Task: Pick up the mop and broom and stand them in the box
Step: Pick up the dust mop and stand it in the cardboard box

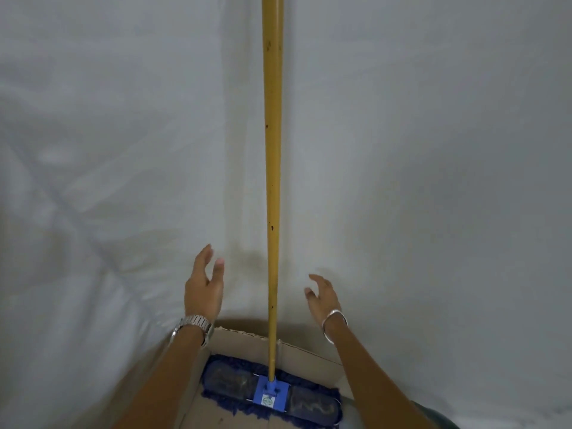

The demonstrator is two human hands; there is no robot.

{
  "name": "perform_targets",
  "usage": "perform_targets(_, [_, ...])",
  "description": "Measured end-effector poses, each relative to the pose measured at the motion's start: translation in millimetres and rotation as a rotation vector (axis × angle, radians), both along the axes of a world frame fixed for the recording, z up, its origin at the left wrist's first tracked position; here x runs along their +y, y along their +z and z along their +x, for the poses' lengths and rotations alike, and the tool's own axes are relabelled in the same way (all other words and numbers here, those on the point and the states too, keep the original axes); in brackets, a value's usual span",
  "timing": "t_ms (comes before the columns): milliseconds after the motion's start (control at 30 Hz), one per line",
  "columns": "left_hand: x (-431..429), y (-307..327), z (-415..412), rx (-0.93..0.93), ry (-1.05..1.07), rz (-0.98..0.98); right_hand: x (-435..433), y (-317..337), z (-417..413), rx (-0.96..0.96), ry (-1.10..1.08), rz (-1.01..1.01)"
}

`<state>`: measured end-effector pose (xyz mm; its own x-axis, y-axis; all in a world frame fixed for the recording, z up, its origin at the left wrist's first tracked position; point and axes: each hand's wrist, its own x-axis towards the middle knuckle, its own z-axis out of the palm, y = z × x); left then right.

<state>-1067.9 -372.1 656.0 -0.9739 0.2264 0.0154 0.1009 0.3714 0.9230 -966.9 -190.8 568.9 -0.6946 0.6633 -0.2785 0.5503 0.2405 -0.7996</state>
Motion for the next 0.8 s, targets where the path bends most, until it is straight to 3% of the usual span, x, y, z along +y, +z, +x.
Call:
perform_targets(100, [-8, 8, 27, 0.067, 0.032, -0.122, 5, 53, 10, -0.024, 0.141, 0.26])
perform_targets(233, [-6, 44, 71, 0.289, -0.025, -0.211, -1, 108, 35, 0.015, 0.212, 0.439])
perform_targets(433, [-7, 93, 156, 0.544, -0.168, -0.566, -29, 156, 127, -0.02, 0.316, 0.748])
perform_targets(567, [-2, 114, 227, 0.608, -0.232, -0.615, -45, 171, 213, -0.126, 0.314, 0.842])
perform_targets(800, [4, 110, 344, 0.552, -0.42, -0.604, -67, 185, 359, -0.233, 0.085, 0.837])
